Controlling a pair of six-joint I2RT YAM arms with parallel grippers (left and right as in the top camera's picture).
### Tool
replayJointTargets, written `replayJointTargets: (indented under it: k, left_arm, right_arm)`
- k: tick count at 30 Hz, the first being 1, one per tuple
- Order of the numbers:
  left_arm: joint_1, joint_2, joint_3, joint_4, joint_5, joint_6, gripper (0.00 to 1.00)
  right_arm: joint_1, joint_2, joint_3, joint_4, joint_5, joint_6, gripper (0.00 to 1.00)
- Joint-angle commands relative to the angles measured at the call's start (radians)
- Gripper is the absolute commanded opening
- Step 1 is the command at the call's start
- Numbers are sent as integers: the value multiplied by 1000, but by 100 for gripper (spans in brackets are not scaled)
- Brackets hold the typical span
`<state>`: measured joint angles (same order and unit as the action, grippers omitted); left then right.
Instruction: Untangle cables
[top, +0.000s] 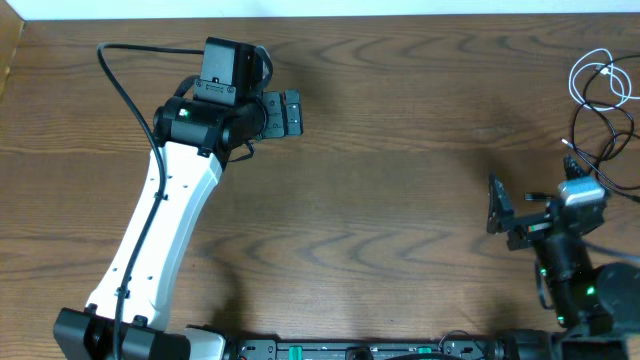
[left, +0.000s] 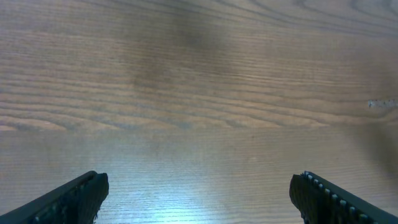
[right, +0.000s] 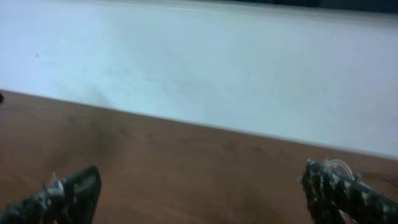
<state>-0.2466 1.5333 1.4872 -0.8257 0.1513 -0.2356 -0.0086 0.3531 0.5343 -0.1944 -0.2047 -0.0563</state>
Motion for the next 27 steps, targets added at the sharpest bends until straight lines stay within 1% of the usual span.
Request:
replayJointTargets:
  k: [1,4,8,18,25,27]
  left_arm:
    - [2,-18,2,0,-6,5,98]
    - [2,-18,2,0,-6,5,98]
    - [2,-18,2,0,-6,5,98]
    - [2,-18,2,0,-6,5,98]
    - [2,-18,2,0,-6,5,98]
    - [2,-18,2,0,-6,5,98]
  right_arm:
    - [4,-68,-128,98,11,11,99]
    - [4,-127,-227,180,11,27,99]
    - [10,-199,-329,237,12,26,99]
    - [18,-306,-508,355,19,26,99]
    - [18,-338,-529,314,47,25,99]
    - [18,-349,-529,279,57,25,99]
